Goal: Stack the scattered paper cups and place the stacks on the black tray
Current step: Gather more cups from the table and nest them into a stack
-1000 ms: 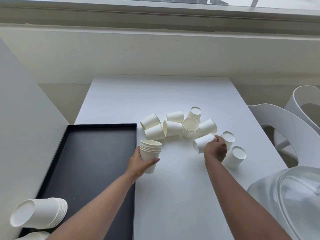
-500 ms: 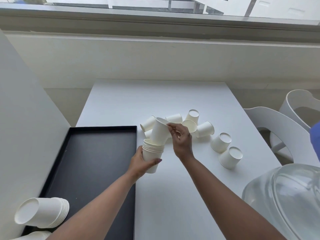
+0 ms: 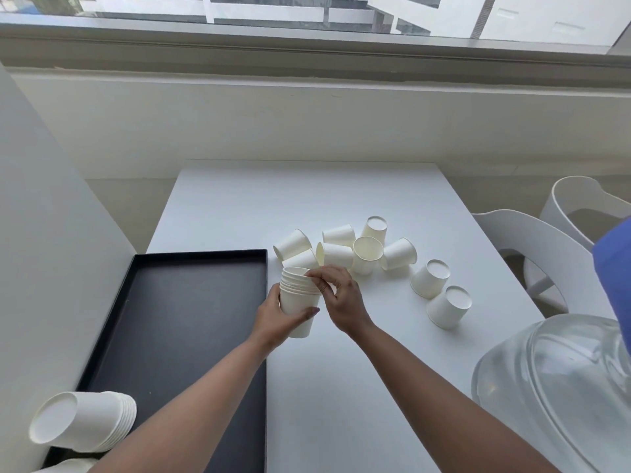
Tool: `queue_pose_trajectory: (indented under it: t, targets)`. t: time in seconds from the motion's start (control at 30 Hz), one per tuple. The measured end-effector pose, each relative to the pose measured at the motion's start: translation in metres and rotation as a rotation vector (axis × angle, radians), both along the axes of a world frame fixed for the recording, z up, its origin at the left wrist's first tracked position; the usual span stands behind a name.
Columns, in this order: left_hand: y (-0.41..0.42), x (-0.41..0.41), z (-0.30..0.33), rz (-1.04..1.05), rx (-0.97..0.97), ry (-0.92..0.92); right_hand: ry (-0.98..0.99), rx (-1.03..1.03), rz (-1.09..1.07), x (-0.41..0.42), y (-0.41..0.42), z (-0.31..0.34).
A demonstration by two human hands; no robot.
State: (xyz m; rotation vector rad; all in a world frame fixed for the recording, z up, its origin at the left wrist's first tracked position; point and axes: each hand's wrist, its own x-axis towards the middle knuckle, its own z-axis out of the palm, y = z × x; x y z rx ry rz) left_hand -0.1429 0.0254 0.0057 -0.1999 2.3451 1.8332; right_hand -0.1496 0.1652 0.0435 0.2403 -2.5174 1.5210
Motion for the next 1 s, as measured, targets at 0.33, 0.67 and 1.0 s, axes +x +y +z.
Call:
queue_pose_trajectory:
  t: [0.33, 0.67, 1.0]
  targets:
    - [-0.004, 0.000, 0.010, -0.078, -0.093, 0.082, -0.048, -0.016, 0.021, 0.001, 0.001, 0.003]
    - [0.001, 0.002, 0.011, -0.027, 0.040, 0.025, -0.298, -0.430, -0.059, 0.006, -0.003, 0.006]
    - [-0.002, 0.001, 0.010, 0.193, 0.327, -0.070, -0.819, -0.684, 0.101, 0.024, -0.002, -0.015]
